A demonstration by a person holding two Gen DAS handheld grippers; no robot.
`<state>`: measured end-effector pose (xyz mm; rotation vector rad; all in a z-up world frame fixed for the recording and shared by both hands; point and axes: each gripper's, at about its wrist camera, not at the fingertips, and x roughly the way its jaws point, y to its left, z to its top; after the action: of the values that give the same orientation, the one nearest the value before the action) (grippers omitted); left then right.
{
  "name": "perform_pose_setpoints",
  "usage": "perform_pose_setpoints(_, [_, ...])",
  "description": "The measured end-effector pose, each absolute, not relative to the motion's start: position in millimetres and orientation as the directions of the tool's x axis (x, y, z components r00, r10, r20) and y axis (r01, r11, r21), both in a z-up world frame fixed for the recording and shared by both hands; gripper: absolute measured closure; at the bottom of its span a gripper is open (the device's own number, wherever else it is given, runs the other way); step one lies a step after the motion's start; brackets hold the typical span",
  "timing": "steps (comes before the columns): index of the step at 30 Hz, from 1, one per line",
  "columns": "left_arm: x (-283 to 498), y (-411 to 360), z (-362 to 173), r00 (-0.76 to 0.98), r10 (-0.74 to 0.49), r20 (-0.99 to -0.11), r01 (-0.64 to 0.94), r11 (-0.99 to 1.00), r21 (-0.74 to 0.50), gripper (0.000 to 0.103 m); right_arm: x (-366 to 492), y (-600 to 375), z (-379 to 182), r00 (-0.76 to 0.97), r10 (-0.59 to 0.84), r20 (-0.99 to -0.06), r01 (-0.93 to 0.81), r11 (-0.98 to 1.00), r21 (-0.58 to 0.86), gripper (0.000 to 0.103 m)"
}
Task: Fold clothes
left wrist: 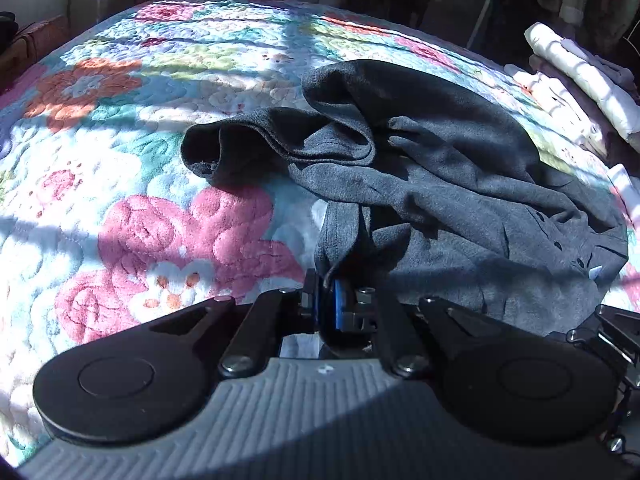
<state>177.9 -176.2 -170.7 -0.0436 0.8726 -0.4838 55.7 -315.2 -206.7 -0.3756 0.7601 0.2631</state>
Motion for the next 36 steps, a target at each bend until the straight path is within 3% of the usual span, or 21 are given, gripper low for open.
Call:
perform_pose_setpoints(3, [161,-163,-156,0.576,-0.408,-0.709,0.329,0.909,-0.256,0.096,57,-322,-206,0.722,0.089,-0.686,-0.335,0.913,-0.234,0.050])
perform_pose_setpoints(5, [142,-154,-144,0.629,-0.363,-0.688,0.264,0.931,-0.250,0.097,61,-328,-203,0.726,0.102,-0.680,-0.323,0.923,-0.207,0.074])
perform_pose_setpoints(7, [130,-150,-138,0.646,-0.338,-0.684,0.238,0.941,-0.240,0.097,61,-331,-200,0.730,0.146,-0.668,-0.348,0.920,-0.180,0.089])
perform_pose_setpoints(8, [125,-150,-136,0.646,-0.332,-0.687,0.234,0.943,-0.235,0.097,60,-331,-197,0.733,0.157,-0.662,-0.356,0.918,-0.177,0.092])
perform_pose_setpoints(17, [84,-143,-123,0.644,-0.276,-0.713,0.198,0.961,-0.193,0.097,13,-340,-153,0.733,0.308,-0.607,-0.426,0.903,-0.057,0.094])
perform_pose_setpoints(21, [66,-140,-117,0.643,-0.250,-0.724,0.181,0.968,-0.174,0.096,2,-355,-158,0.703,0.352,-0.618,-0.415,0.909,0.045,0.094])
perform_pose_setpoints(25, [72,-142,-159,0.520,-0.234,-0.822,0.177,0.970,-0.164,0.096,12,-359,-185,0.637,0.349,-0.688,-0.402,0.911,0.091,0.094])
perform_pose_setpoints(30, [77,-132,-153,0.520,-0.255,-0.815,0.160,0.967,-0.200,0.095,15,-357,-195,0.608,0.347,-0.714,-0.398,0.911,0.104,0.094])
perform_pose_setpoints(34, [78,-121,-134,0.535,-0.284,-0.795,0.150,0.959,-0.242,0.089,14,-361,-183,0.619,0.356,-0.700,-0.371,0.918,0.138,0.088])
perform_pose_setpoints(36, [75,-120,-121,0.568,-0.269,-0.778,0.168,0.963,-0.210,0.087,13,-362,-169,0.636,0.359,-0.683,-0.363,0.920,0.146,0.066])
